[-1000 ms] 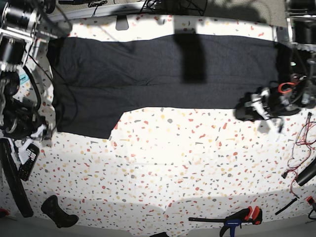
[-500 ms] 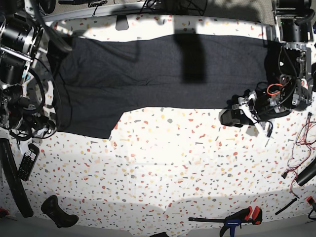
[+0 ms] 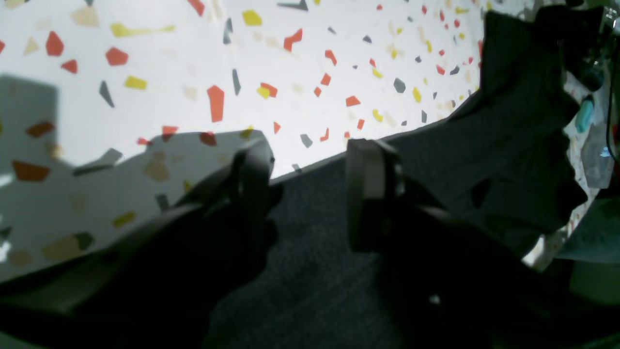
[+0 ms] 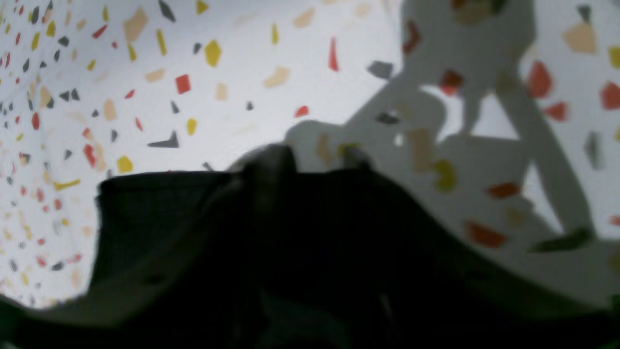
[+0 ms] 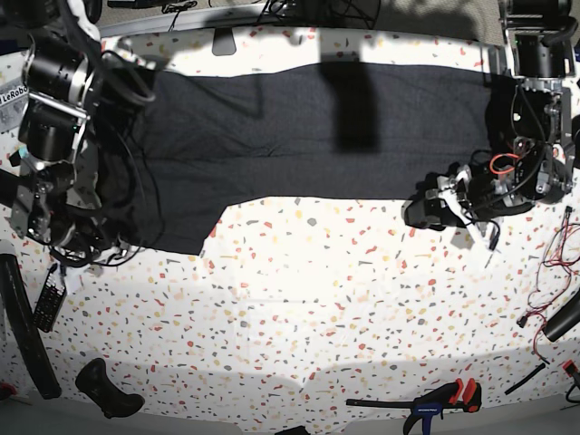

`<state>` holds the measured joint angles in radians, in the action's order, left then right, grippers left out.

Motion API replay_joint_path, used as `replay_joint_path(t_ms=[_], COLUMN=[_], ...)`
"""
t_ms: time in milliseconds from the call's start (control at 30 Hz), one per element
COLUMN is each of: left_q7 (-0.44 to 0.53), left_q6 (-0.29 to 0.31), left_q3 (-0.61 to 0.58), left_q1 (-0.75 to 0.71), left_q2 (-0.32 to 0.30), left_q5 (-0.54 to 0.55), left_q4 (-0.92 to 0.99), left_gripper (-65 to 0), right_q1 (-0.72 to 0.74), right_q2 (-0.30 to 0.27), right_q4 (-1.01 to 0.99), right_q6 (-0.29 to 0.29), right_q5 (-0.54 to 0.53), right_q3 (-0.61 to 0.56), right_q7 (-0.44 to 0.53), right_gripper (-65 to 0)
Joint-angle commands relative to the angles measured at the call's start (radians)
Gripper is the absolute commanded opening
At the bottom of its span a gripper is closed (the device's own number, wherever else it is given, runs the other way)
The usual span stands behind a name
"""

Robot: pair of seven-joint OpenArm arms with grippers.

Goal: Fold the T-shirt properly
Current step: 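Open both grippers and move the left gripper to the shirt's end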

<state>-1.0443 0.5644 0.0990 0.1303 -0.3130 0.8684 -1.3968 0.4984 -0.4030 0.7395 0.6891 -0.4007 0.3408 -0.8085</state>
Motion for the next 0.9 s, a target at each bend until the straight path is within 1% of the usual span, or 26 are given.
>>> replay_joint_path(t_ms=[0,33,67,267,300,467,600,700,867], left_q7=[0.011,0.012,0.013,0.013,0.013,0.013,0.012,0.013,0.013], left_q6=[0.008,0.008,0.008,0.008,0.008,0.008,0.008,0.008,0.008], left_q3=[0.006,0.006,0.006,0.006,0.006,0.006,0.006,0.006,0.006], left_q1=[0.019,0.019,0.019,0.019,0.019,0.019,0.019,0.019,0.019], left_q2=[-0.012,-0.012,-0.012,-0.012,-0.012,-0.012,-0.012,-0.012,-0.012], left_q5=[0.019,0.019,0.019,0.019,0.019,0.019,0.019,0.019,0.019], left_q4=[-0.019,-0.019,-0.019,-0.019,-0.019,-0.019,-0.019,-0.019,-0.019], left_gripper=[-39.6,-39.6,-39.6,-39.6,-39.6,-39.6,-39.6,-39.6,-39.6], right_q1=[0.014,0.014,0.014,0.014,0.014,0.014,0.003,-0.020,-0.129], right_q2=[-0.004,-0.006,-0.009,-0.027,-0.026,-0.026,-0.026,-0.026,-0.026], right_q4=[0.005,0.005,0.006,0.059,0.081,0.204,0.293,0.351,0.470], right_q6=[0.009,0.009,0.009,0.009,0.009,0.009,0.009,0.009,0.009], right_q5=[-0.002,-0.008,-0.021,-0.153,-0.179,-0.322,-0.330,-0.356,-0.449], right_q3=[-0.001,-0.001,-0.001,-0.001,-0.001,-0.001,-0.001,-0.001,-0.001], right_q7=[-0.053,-0.068,-0.082,-0.146,-0.167,-0.329,-0.331,-0.336,-0.336], right_gripper=[-57.1,-62.5,-65.0,-65.0,-65.0,-65.0,-65.0,-65.0,-65.0])
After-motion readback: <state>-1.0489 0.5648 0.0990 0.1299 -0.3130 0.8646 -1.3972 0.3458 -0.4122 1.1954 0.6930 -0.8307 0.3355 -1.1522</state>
